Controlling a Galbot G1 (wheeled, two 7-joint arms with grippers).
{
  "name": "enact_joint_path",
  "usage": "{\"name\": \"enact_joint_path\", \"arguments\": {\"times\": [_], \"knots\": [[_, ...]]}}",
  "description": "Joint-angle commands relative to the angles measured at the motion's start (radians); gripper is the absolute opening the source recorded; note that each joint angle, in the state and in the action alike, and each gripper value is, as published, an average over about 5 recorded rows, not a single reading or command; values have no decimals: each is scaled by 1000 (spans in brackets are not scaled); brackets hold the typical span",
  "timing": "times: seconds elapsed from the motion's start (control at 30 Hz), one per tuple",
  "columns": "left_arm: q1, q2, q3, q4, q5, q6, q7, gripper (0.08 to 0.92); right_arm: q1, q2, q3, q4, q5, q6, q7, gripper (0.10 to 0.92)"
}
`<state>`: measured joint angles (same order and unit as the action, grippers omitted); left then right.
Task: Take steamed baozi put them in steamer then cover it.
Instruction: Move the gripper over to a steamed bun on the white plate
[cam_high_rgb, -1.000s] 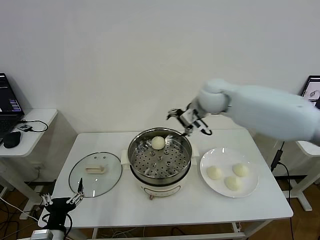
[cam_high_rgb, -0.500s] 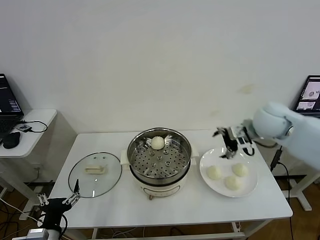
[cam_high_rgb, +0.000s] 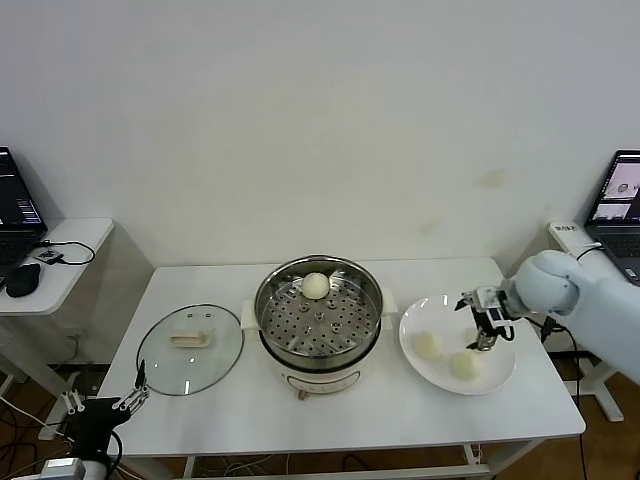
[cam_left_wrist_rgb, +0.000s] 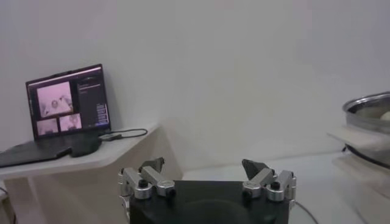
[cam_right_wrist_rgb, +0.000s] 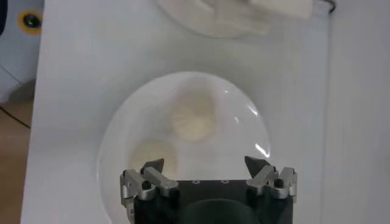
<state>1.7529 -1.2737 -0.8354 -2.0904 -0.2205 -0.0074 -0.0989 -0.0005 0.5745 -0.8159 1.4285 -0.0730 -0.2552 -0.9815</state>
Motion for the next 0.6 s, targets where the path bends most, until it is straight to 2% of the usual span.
{"name": "enact_joint_path", "arguments": {"times": [0.03, 0.6], "knots": [[1, 2, -13, 3, -1, 1, 0, 823, -70, 142, 39, -146, -34, 11, -8, 823], [-3, -4, -16, 8, -1, 0, 1, 823, -80, 243, 34, -249, -69, 39, -18, 823]]}}
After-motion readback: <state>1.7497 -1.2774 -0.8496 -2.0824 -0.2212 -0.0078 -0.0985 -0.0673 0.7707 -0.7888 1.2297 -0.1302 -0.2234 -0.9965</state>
